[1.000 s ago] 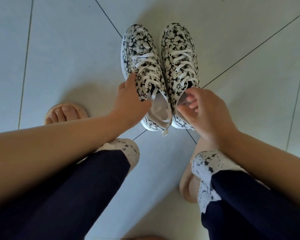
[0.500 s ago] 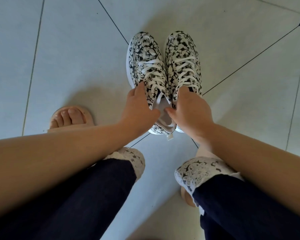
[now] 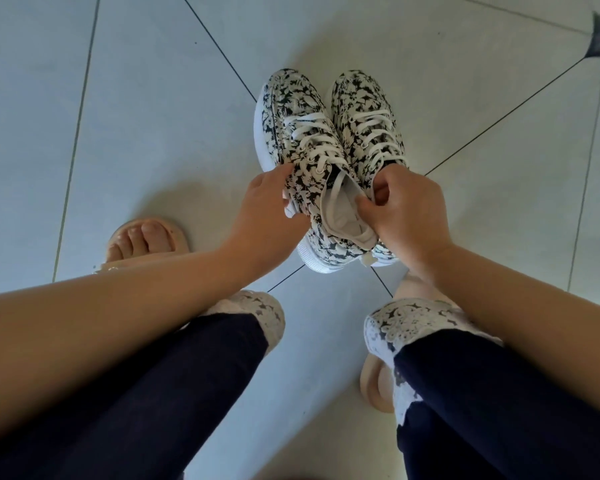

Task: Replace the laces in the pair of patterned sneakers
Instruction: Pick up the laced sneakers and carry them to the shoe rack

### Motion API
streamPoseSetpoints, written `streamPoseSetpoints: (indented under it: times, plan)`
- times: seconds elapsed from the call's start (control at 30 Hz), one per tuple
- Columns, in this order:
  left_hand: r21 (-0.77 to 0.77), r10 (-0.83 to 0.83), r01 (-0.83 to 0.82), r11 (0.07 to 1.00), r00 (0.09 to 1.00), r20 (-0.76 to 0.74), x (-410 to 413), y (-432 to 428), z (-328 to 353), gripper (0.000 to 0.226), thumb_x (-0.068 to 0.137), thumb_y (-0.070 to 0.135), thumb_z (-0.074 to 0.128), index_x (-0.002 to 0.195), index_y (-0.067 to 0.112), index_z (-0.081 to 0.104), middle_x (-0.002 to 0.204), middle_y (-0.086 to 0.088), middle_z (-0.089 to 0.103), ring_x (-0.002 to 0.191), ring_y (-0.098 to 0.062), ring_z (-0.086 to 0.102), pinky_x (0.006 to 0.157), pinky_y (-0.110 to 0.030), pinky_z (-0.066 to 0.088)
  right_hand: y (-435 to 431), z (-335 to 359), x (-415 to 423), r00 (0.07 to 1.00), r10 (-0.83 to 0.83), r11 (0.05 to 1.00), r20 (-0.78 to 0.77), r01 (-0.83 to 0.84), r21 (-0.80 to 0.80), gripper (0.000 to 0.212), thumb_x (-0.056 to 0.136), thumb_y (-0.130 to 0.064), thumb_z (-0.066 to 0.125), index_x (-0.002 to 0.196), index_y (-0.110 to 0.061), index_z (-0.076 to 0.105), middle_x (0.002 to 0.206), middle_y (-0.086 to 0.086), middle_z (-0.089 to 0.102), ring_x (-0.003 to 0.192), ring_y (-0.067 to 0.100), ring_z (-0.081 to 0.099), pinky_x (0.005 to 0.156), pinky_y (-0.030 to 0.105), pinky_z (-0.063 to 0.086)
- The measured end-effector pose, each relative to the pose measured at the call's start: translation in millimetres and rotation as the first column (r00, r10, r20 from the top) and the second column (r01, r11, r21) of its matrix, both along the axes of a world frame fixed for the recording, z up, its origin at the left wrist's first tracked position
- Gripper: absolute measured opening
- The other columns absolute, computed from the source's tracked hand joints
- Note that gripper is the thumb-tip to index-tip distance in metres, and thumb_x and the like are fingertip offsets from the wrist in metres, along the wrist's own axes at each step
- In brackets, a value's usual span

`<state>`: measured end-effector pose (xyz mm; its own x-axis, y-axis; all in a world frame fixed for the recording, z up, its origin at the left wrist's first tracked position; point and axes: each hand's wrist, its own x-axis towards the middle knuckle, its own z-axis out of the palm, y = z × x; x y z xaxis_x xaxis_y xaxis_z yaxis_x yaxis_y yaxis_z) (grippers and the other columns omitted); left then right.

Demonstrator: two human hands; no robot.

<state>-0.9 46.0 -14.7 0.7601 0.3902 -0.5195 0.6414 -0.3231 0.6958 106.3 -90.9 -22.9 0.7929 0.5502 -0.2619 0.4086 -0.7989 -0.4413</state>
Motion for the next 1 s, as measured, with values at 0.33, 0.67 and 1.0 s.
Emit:
streamPoseSetpoints:
  times: [0.33,0.67,1.0]
  plan:
    - [0.096,-0.271,0.269,0.958,0.962,0.011,17,-2,118,0.056,0.085,0.018,0.058,0.137,0.015,0.036,0.137,-0.008,0.042,0.119,-0.022,0.047,0.093,-0.029,0.038,-17,112,-2,0.998,-0.051,0.999,0.03,0.051,-0.015,0.017,0.08,-0.016,0.062,0.075,0.0,0.057,0.063,0.007,0.052,0.055,0.015,0.04,0.05,0.026,0.032]
    - [0.313,-0.321,0.233,0.921,0.908,0.269,-3,-46,303,0.036,0.087,0.016,0.058,0.12,0.006,0.048,0.109,-0.005,0.057,0.088,-0.018,0.052,0.063,-0.018,0.043,-53,291,-24,0.952,-0.092,0.98,0.291,0.034,0.198,0.016,0.077,-0.013,0.066,0.074,0.0,0.057,0.066,0.009,0.053,0.058,0.016,0.044,0.051,0.026,0.033]
    - [0.459,-0.283,0.061,0.886,0.856,0.433,16,-85,329,0.053,0.085,0.017,0.057,0.134,0.014,0.036,0.131,-0.004,0.04,0.115,-0.015,0.04,0.082,-0.018,0.03,-83,328,-2,0.865,-0.152,0.958,0.479,0.01,0.287,0.018,0.084,-0.026,0.057,0.075,-0.013,0.046,0.061,-0.001,0.045,0.058,0.017,0.041,0.053,0.028,0.035]
